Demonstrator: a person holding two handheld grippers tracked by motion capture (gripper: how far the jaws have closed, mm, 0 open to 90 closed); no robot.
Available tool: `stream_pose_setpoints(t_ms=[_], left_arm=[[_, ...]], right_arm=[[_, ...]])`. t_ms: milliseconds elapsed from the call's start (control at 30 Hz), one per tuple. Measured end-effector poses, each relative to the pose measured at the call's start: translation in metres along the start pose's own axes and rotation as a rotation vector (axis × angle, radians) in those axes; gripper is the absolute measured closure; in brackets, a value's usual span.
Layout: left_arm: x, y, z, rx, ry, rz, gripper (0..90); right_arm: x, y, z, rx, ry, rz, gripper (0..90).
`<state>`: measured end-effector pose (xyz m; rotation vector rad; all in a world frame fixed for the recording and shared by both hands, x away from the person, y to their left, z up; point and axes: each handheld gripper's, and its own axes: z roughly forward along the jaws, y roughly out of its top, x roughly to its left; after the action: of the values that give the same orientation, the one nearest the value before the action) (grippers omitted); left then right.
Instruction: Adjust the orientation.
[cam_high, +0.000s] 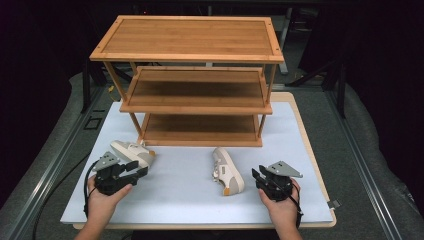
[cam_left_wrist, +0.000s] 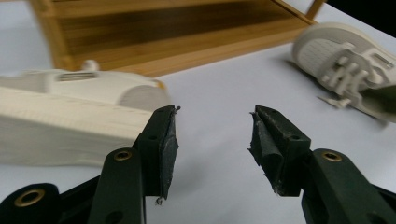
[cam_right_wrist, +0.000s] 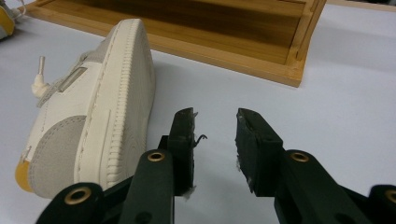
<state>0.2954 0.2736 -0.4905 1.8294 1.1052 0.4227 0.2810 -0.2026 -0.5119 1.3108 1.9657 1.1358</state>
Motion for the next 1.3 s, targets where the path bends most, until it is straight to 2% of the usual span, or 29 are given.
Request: stream_pose_setpoints(t_ms=[100,167,300,400,533,567,733,900,967,1200,1300], left_arm=[[0.012,0.001,-0.01,-0.021,0.035,-0.03,51.6],[0.018,0.001,-0.014,-0.026,0.036,-0.041,57.3],[0.03,-0.001,-0.017,-0.017,0.064,-0.057,69.5],[0.033,-0.001,-0.016,-0.004,0.079,-0.053,77.8],[0.037,0.008,-0.014,0.002,0.109,-0.029,89.2],[0.039,0.012,-0.011,0.012,0.125,-0.016,89.6],[0.041,0.017,0.003,0.04,0.143,-0.001,89.8],[0.04,0.017,0.016,0.076,0.164,0.024,89.8],[0.04,0.014,0.017,0.083,0.175,0.033,89.8],[0.04,0.007,0.01,0.076,0.171,0.02,89.9],[0.041,0.004,0.006,0.079,0.169,-0.002,90.0]], right_arm=[[0.0,0.0,0.0,0.001,0.0,-0.003,67.4],[0.0,0.0,0.001,0.003,0.001,0.001,67.4],[0.0,0.0,0.001,0.006,0.001,0.004,67.4],[0.0,0.0,0.001,0.005,0.003,0.005,67.4],[0.0,0.0,0.001,0.005,-0.001,0.011,67.2],[0.0,0.0,0.002,0.004,0.002,0.015,66.8],[0.0,-0.001,0.002,0.008,0.0,0.018,66.2],[0.0,-0.001,0.003,0.011,-0.001,0.016,65.8],[-0.001,-0.001,0.003,0.01,0.0,0.017,65.6],[-0.001,-0.001,0.003,0.009,0.001,0.025,64.7],[-0.001,-0.001,0.002,0.007,-0.002,0.026,64.1]])
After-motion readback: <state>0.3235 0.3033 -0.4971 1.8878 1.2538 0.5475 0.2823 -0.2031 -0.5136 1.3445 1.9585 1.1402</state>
